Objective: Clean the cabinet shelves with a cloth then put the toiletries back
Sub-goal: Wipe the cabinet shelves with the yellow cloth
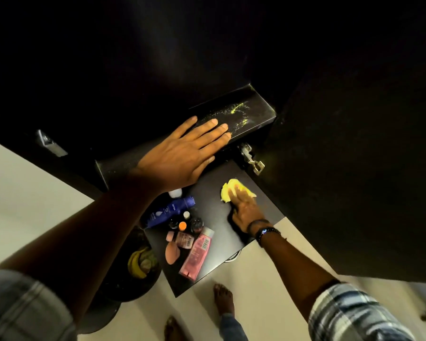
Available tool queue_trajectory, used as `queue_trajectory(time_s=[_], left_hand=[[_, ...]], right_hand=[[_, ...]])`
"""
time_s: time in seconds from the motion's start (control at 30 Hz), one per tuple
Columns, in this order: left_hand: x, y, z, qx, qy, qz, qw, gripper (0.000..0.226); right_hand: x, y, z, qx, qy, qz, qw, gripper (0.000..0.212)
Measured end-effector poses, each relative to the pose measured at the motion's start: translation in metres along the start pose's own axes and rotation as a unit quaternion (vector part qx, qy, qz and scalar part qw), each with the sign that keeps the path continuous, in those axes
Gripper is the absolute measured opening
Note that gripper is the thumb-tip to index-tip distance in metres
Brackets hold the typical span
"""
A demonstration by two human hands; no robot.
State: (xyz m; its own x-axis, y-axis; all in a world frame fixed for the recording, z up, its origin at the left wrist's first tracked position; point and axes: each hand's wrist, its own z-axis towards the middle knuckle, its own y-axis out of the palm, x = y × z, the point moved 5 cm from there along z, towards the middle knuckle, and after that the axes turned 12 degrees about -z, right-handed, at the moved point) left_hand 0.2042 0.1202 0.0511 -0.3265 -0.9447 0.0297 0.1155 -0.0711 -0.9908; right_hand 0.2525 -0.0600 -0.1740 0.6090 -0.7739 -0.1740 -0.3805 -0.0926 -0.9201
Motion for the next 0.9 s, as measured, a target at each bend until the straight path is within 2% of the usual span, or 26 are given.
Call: queue_trajectory(time_s=[0.17, 0.2, 0.3, 0.4, 0.53, 0.63, 0.73, 0.83, 0.9], left_hand=[[0.0, -0.001, 0.001, -0.007, 0.002, -0.003, 1.0, 0.056], [0.0, -0.001, 0.001, -0.006, 0.002, -0.001, 1.0, 0.056], [0.003, -0.002, 0.0, 0.0, 0.003, 0.001, 1.0, 0.056], [0.005, -0.001, 0.0, -0.002, 0.015, 0.009, 1.0, 0.057], [0.004, -0.001, 0.0, -0.002, 0.026, 0.021, 0.999, 0.056], [0.003, 0.0, -0.001, 0.002, 0.03, 0.025, 0.999, 0.056], [0.003, 0.001, 0.0, -0.002, 0.029, 0.027, 0.999, 0.056], [0.005, -0.002, 0.0, -0.001, 0.028, 0.014, 1.0, 0.056], [0.006, -0.002, -0.001, 0.0, 0.029, 0.011, 1.0, 0.056]], right_hand=[[-0.029, 0.04, -0.059, 0.008, -0.1, -0.015, 0.995, 0.069], [-0.026, 0.042, -0.073, -0.006, -0.101, -0.019, 0.995, 0.067], [0.014, 0.033, -0.089, 0.052, -0.043, -0.022, 0.997, 0.058], [0.062, 0.024, -0.073, 0.04, 0.033, -0.003, 0.999, 0.065], [0.05, 0.002, -0.039, 0.003, 0.065, -0.028, 0.998, 0.082], [0.006, -0.003, -0.029, -0.016, 0.047, -0.032, 0.998, 0.083], [-0.032, 0.016, -0.047, -0.003, -0.017, -0.053, 0.998, 0.068], [-0.039, 0.05, -0.084, 0.015, -0.043, -0.013, 0.999, 0.056], [-0.027, 0.06, -0.113, 0.015, -0.018, -0.013, 1.0, 0.057]])
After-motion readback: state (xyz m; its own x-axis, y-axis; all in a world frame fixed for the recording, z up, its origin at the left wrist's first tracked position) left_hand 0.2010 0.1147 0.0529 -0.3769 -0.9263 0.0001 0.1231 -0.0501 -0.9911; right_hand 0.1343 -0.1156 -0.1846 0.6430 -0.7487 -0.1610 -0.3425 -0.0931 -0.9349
